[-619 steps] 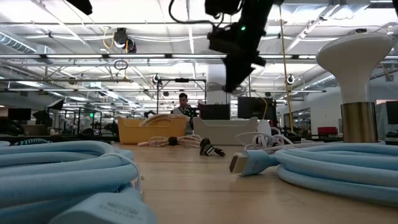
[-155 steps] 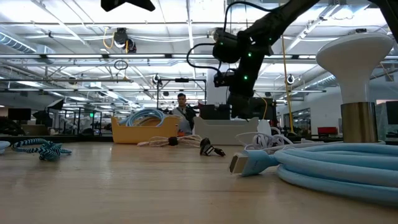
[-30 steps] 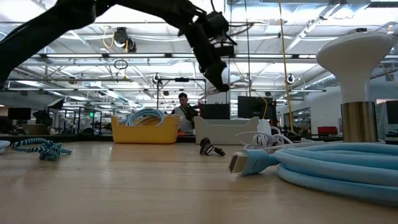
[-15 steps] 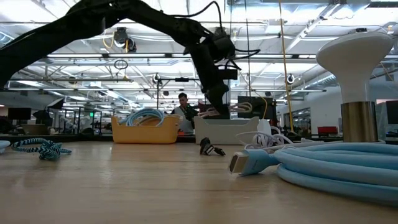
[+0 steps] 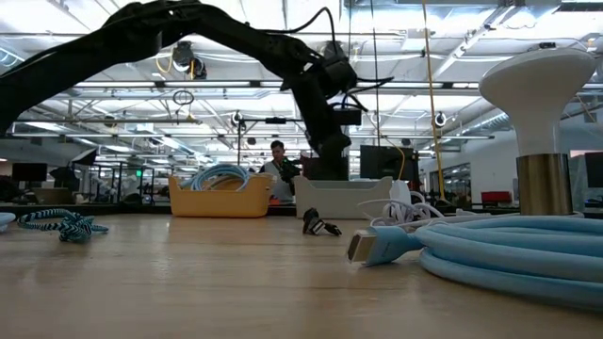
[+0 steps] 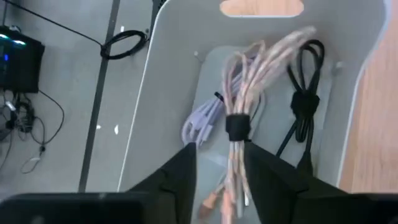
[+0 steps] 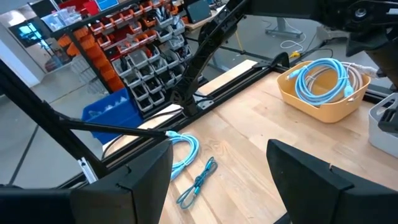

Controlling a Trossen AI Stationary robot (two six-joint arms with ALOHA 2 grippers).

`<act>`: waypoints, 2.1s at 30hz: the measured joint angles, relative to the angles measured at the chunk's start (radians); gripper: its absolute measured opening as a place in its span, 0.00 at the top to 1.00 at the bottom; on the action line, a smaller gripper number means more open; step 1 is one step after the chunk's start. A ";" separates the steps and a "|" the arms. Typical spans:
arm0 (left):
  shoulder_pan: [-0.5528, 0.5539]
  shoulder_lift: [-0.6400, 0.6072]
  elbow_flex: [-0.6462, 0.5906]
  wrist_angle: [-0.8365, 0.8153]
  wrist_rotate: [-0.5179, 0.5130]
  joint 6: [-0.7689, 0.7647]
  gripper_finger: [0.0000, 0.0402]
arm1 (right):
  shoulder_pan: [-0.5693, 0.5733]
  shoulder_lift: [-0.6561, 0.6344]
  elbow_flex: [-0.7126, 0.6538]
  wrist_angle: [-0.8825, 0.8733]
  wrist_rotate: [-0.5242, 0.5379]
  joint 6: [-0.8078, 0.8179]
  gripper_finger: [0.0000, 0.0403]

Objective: Pick & Place USB Port
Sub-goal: Put the orange and gray charger cable into the gray bin, then put the right blue HDMI cable into the yellow bin

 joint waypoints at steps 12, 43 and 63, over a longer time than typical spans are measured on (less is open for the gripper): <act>-0.089 -0.091 -0.001 -0.228 -0.043 -0.073 0.60 | -0.019 0.000 0.000 0.000 0.000 -0.025 0.36; -1.000 -0.479 -0.187 -0.804 -0.091 -1.609 0.92 | 0.012 -0.097 0.000 -0.209 -0.336 -0.108 0.36; -1.036 -0.481 -0.545 -0.259 -0.135 -1.867 0.83 | 0.143 -0.057 -0.593 0.201 -0.625 0.455 0.38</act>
